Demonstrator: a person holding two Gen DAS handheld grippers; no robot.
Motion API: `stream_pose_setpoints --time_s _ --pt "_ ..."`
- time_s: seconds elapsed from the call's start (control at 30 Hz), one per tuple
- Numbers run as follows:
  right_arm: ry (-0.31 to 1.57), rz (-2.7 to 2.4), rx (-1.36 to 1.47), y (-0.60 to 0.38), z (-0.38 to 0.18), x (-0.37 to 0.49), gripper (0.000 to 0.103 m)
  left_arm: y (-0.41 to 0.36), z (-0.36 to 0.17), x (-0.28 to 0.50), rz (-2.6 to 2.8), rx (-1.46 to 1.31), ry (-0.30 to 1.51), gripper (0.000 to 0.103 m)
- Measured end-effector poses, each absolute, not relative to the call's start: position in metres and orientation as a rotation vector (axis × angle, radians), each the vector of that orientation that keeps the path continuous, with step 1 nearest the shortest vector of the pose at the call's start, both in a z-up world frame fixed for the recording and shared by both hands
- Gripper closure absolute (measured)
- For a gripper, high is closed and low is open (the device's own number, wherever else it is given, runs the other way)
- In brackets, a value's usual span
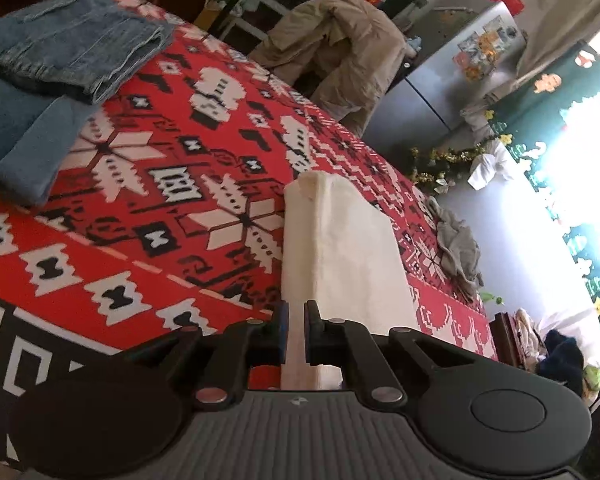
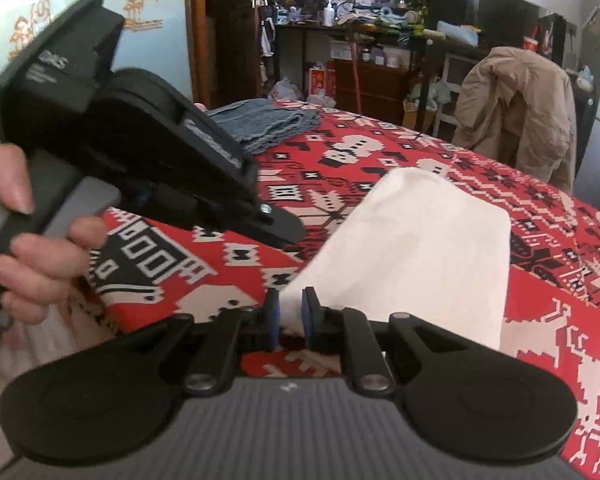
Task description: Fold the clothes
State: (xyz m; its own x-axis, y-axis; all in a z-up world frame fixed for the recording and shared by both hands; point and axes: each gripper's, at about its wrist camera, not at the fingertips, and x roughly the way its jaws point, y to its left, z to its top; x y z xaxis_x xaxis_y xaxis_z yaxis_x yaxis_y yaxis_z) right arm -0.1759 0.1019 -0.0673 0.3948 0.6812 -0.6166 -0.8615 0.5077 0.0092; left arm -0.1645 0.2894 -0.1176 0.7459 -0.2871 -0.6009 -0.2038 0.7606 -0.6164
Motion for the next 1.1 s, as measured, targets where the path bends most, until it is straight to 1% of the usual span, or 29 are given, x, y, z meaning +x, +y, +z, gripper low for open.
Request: stream_pose_setpoints --time_s 0.13,0.23,0.33,0.4,0.5,0.53,0.67,0.8,1.0,1.07,1.1 --pt "0.558 0.953 -0.331 0.107 -0.059 -0.166 0.09 0.29 -0.115 -0.165 -0.036 -0.715 0.73 0.097" --pt "0.56 0.917 -0.353 0.117 -0.066 -0.155 0.09 0.29 -0.114 -0.165 0.004 -0.673 0.726 0.095" --pt "0.539 0.952 -0.417 0.122 -0.076 -0.166 0.089 0.293 -0.113 -0.165 0.003 -0.673 0.72 0.094" --pt "0.537 0.98 -0.428 0.121 -0.078 -0.174 0.089 0.293 -0.113 -0.164 0.01 -0.667 0.719 0.091" --pt "0.567 0.988 -0.381 0.116 -0.072 -0.176 0.09 0.291 -0.111 -0.164 0.007 -0.658 0.711 0.09" --pt "0.574 0.986 -0.358 0.114 -0.069 -0.175 0.09 0.29 -0.11 -0.164 0.003 -0.655 0.706 0.088" --pt "0.55 0.962 -0.316 0.101 -0.05 -0.168 0.089 0.284 -0.107 -0.158 -0.013 -0.65 0.679 0.076" --pt "0.565 0.928 -0.298 0.096 -0.035 -0.123 0.089 0.276 -0.103 -0.133 -0.022 -0.607 0.648 0.069" --pt "0.633 0.89 -0.272 0.101 -0.033 -0.039 0.089 0.275 -0.107 -0.072 -0.017 -0.587 0.648 0.066" --pt "0.653 0.89 -0.255 0.108 -0.036 -0.019 0.089 0.279 -0.111 -0.051 -0.006 -0.588 0.673 0.066" --pt "0.662 0.89 -0.246 0.112 -0.038 -0.009 0.089 0.281 -0.114 -0.041 0.002 -0.585 0.697 0.072"
